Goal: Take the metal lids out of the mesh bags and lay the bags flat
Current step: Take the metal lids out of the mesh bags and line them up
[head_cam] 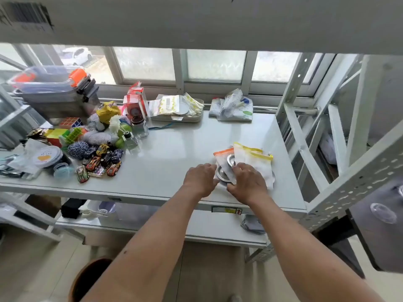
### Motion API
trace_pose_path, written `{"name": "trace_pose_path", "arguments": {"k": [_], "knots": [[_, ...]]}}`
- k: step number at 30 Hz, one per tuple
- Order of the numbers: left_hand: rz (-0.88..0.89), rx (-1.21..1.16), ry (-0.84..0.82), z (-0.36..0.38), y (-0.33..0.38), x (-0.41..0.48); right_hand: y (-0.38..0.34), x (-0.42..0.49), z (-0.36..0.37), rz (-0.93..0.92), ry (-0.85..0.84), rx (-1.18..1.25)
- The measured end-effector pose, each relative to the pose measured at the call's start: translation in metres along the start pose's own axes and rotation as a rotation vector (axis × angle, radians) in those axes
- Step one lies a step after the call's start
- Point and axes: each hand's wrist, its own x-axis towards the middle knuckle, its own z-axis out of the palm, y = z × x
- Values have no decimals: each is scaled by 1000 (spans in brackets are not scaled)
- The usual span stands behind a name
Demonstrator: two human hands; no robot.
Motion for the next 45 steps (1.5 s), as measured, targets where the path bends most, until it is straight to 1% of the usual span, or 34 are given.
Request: {"name": "trace_pose_path", "arguments": {"k": [1, 4, 6, 11, 19, 21, 24, 26, 29, 33, 37, 39, 41, 43, 45], "knots": [[-24, -15, -11, 1, 6, 2, 4, 1, 1, 8, -19, 1], [-111, -121, 28, 9, 19, 8, 12, 2, 7, 53, -29, 26], [-146, -162, 5, 18, 25, 9, 16, 4, 8, 87, -16, 54], [-105, -91, 27, 30, 24, 26, 24, 11, 11, 108, 99, 92], [22, -83, 75, 34, 33, 45, 18, 18, 10, 167, 211, 138], [39, -80, 74, 33, 29, 47, 16, 20, 10, 196, 241, 138], [21, -91, 37, 30, 23, 51, 15, 22, 10, 226, 251, 162], [17, -114, 32, 30, 22, 53, 14, 23, 10, 216, 236, 160], [21, -147, 87, 28, 15, 52, 17, 27, 8, 200, 217, 169], [-15, -152, 125, 14, -20, 50, 17, 31, 9, 140, 195, 208], [-122, -84, 139, -4, -65, 54, 15, 31, 13, 17, 177, 298], [-138, -10, 130, -10, -80, 61, 16, 35, 13, 22, 221, 327], [-155, 15, 123, -13, -85, 70, 18, 42, 12, 51, 250, 319], [-193, -15, 120, -15, -87, 79, 19, 51, 11, 50, 251, 268], [-227, -31, 110, -16, -87, 88, 20, 58, 11, -21, 240, 187]]}}
